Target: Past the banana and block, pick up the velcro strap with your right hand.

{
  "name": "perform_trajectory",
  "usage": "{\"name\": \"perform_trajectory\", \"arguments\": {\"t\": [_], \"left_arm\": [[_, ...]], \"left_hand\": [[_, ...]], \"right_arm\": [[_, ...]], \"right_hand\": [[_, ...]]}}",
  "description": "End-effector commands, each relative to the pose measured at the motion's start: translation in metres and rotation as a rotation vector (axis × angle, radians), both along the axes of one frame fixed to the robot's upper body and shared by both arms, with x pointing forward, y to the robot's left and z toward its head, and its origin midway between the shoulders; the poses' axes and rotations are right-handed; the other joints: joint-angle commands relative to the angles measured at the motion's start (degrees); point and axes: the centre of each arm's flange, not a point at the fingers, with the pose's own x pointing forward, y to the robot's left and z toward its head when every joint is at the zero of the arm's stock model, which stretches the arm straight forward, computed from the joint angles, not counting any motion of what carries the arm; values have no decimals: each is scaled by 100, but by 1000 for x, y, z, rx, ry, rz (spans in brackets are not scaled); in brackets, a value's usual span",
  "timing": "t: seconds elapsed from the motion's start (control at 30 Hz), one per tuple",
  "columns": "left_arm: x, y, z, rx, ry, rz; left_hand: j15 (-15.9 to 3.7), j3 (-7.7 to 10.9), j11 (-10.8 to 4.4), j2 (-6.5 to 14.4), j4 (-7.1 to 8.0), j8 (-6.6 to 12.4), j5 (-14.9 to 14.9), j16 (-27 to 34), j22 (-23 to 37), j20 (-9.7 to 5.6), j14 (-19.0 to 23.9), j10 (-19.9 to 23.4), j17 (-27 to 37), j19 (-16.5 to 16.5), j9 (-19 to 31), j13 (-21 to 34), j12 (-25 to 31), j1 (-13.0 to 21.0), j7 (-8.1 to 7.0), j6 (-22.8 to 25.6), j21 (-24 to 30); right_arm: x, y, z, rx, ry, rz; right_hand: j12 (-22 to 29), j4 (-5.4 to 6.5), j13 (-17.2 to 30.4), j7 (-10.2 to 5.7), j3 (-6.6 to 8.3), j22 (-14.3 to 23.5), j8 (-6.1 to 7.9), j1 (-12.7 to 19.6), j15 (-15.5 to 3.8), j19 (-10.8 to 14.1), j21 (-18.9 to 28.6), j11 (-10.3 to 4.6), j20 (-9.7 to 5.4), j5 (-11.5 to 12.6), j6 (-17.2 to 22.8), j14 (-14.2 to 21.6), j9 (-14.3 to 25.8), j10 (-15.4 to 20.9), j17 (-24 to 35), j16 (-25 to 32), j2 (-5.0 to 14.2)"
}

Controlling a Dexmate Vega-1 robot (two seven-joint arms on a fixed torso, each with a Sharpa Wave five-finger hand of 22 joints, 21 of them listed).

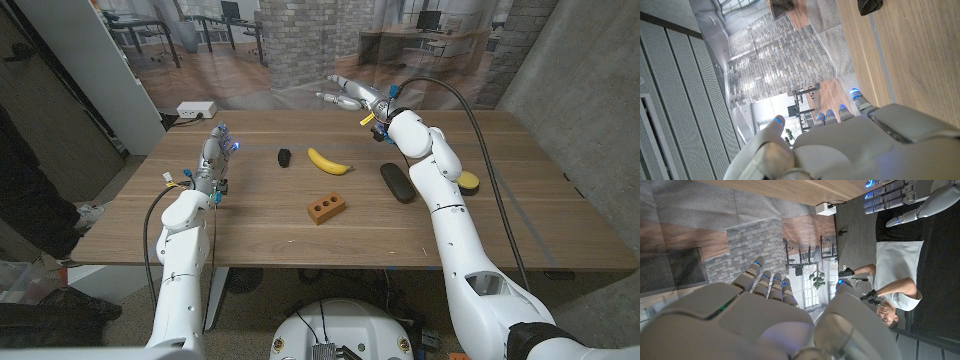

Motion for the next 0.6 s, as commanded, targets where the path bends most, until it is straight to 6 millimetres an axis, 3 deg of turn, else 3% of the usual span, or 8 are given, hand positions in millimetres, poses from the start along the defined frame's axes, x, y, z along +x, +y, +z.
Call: {"name": "perform_trajectory", "arguments": {"t": [0.03, 0.2, 0.6], "left_arm": [[0, 2, -1, -3, 0, -4], [1, 3, 0, -6, -3, -3], [3, 8, -2, -19, -9, -7]], "left_hand": [[30, -12, 17, 259, 39, -8, 39, -15, 7, 1, -1603, -1369, 28, -1295, 30, 14, 11, 23, 29, -1021, -31], [30, -17, 37, 257, 40, -8, 42, -15, 7, -2, -1600, -1369, 28, -1286, 30, 14, 10, 21, 33, -1018, -40], [12, -31, 30, 248, 39, -7, 46, -13, 8, -49, -1587, -1353, 28, -1258, 29, 14, 12, 18, 26, -1006, -64]], "right_arm": [[-1, 19, 3, -69, -32, -27], [0, 29, 3, -105, -35, -34], [1, 49, 3, -174, -46, -60]], "right_hand": [[-12, -60, 26, 31, 15, 10, -28, 68, 4, 58, 24, 5, 6, 48, -1, 37, 22, 25, 12, 26, 5], [-9, -114, 26, 44, 28, 12, -26, 146, -49, 219, 73, -36, -65, 56, 6, 195, 23, 61, 11, 68, 24], [-10, -162, 26, 81, 14, 13, -26, 197, -29, 217, 57, -19, -21, 60, 11, 206, 24, 89, 11, 50, -2]]}}
